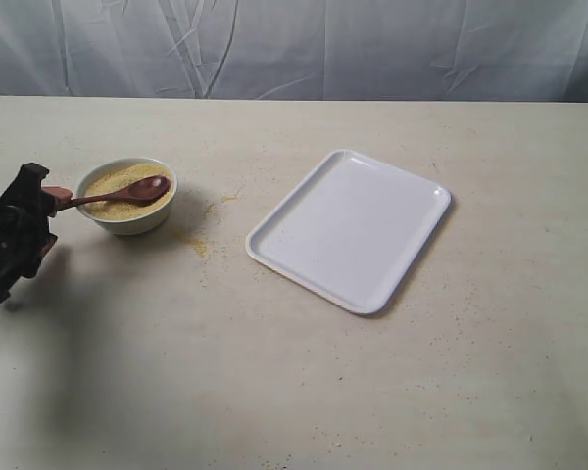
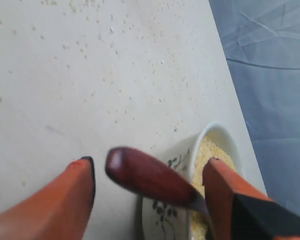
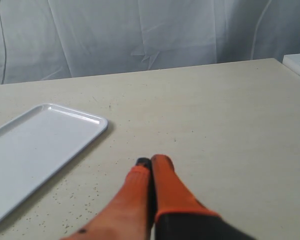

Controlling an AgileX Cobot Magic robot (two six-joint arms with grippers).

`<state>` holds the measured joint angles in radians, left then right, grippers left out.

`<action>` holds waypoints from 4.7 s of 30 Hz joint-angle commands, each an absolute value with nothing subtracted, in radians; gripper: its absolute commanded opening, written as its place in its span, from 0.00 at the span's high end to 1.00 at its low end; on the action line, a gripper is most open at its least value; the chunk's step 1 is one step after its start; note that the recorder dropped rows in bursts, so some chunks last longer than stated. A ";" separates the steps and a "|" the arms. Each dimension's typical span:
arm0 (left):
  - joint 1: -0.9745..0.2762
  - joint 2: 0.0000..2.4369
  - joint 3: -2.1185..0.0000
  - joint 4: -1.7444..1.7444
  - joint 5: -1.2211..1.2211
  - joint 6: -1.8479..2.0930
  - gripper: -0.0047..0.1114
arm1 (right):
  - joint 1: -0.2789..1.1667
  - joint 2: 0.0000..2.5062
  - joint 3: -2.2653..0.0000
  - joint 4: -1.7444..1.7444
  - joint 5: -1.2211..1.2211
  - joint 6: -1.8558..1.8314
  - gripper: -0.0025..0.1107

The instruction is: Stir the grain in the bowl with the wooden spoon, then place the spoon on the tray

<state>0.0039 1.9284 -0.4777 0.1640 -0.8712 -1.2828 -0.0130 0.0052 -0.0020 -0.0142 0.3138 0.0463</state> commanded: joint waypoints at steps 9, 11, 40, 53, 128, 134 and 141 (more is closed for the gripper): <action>0.071 1.932 -0.617 0.297 -0.800 -1.259 0.44 | -0.010 0.000 0.000 -0.013 0.304 0.045 0.98; 0.071 1.932 -0.647 0.307 -0.770 -1.259 0.44 | -0.010 0.000 0.000 -0.013 0.304 0.045 0.98; 0.119 1.902 -0.735 0.601 -0.564 -1.512 0.44 | -0.010 0.000 0.000 -0.013 0.304 0.045 0.98; 0.119 1.880 -0.735 0.673 -0.432 -1.595 0.44 | -0.010 0.000 0.000 -0.013 0.304 0.045 0.98; 0.215 1.936 -0.558 0.641 -0.863 -1.724 0.41 | -0.010 0.000 0.000 -0.013 0.304 0.045 0.98; 0.188 2.025 -0.630 0.564 -0.952 -1.718 0.41 | -0.010 0.000 0.000 -0.013 0.304 0.045 0.98; 0.188 2.025 -0.639 0.540 -0.991 -1.679 0.60 | -0.010 0.000 0.000 -0.013 0.304 0.045 0.98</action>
